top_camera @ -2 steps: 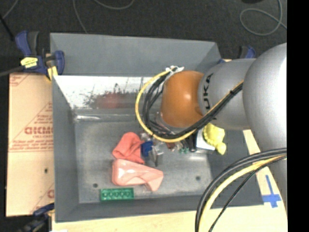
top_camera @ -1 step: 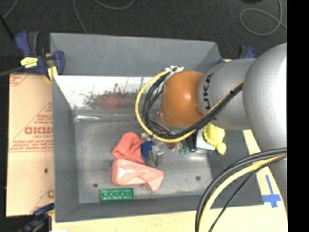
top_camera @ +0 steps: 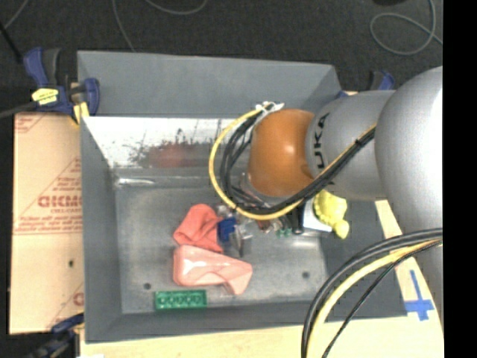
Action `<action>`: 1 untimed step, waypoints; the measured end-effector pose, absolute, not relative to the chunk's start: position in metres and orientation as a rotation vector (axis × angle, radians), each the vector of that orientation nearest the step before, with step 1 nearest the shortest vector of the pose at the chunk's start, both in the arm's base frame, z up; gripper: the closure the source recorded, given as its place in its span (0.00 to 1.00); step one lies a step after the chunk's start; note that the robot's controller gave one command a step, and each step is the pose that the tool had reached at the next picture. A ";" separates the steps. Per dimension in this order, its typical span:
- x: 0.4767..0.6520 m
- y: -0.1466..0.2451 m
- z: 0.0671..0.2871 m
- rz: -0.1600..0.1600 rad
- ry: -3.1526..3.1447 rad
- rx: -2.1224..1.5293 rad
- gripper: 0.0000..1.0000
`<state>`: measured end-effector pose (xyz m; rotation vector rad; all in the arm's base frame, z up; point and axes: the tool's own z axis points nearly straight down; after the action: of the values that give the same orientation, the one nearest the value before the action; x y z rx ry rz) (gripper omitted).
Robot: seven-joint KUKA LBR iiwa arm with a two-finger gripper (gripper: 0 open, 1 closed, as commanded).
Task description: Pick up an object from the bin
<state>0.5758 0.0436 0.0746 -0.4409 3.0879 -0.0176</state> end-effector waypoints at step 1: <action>0.570 0.070 0.075 -0.029 2.971 -0.930 1.00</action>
Offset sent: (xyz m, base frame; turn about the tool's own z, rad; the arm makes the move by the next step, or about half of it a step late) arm 0.0000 0.0000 0.0000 0.0000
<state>0.5698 0.0696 0.0749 -0.9298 2.9708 -0.0292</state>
